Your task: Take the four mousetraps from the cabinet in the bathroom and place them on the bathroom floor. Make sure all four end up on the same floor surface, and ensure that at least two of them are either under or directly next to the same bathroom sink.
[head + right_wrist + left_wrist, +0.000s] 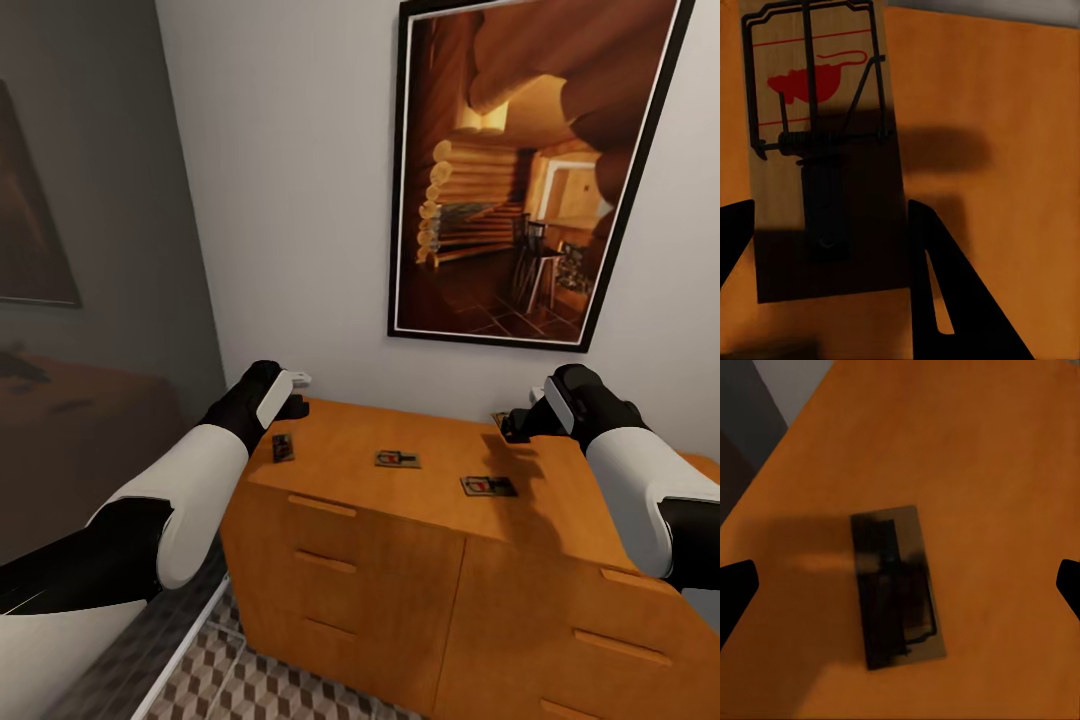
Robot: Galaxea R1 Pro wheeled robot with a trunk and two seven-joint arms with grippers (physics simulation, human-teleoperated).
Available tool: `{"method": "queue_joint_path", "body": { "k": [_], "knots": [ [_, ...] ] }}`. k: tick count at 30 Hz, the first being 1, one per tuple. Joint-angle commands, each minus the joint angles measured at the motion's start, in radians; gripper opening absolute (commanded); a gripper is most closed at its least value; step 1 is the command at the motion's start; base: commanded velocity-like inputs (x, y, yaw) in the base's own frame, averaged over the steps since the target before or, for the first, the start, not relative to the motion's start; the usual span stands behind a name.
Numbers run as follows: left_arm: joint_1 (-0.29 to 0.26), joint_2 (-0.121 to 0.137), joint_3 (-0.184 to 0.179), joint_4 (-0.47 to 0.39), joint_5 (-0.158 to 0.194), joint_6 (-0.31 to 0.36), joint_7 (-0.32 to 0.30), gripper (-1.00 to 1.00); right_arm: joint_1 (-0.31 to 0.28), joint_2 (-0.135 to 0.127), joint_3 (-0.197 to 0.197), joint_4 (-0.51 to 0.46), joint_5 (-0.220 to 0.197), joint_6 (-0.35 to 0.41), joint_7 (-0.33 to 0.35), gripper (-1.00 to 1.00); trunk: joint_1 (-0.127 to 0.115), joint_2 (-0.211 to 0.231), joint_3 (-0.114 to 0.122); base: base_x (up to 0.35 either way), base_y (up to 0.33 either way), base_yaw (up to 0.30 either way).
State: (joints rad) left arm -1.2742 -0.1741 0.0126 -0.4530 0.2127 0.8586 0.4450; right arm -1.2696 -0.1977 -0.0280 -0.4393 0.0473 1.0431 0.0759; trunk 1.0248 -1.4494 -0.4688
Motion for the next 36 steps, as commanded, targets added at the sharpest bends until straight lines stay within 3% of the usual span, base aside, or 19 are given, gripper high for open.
{"method": "queue_joint_path", "body": {
  "k": [1,36],
  "knots": [
    [-0.001,0.0,0.001,-0.001,0.01,0.002,0.009,1.0,-0.001,0.0,-0.003,-0.001,0.003,0.004,0.002,-1.0,0.0,-0.001,-0.001,0.078,0.0,0.0],
    [-0.001,0.0,0.006,0.118,0.01,0.002,0.009,1.0,0.0,0.001,-0.003,0.002,0.0,0.004,0.002,-1.0,0.0,-0.001,-0.001,0.006,0.0,0.0]
  ]
}}
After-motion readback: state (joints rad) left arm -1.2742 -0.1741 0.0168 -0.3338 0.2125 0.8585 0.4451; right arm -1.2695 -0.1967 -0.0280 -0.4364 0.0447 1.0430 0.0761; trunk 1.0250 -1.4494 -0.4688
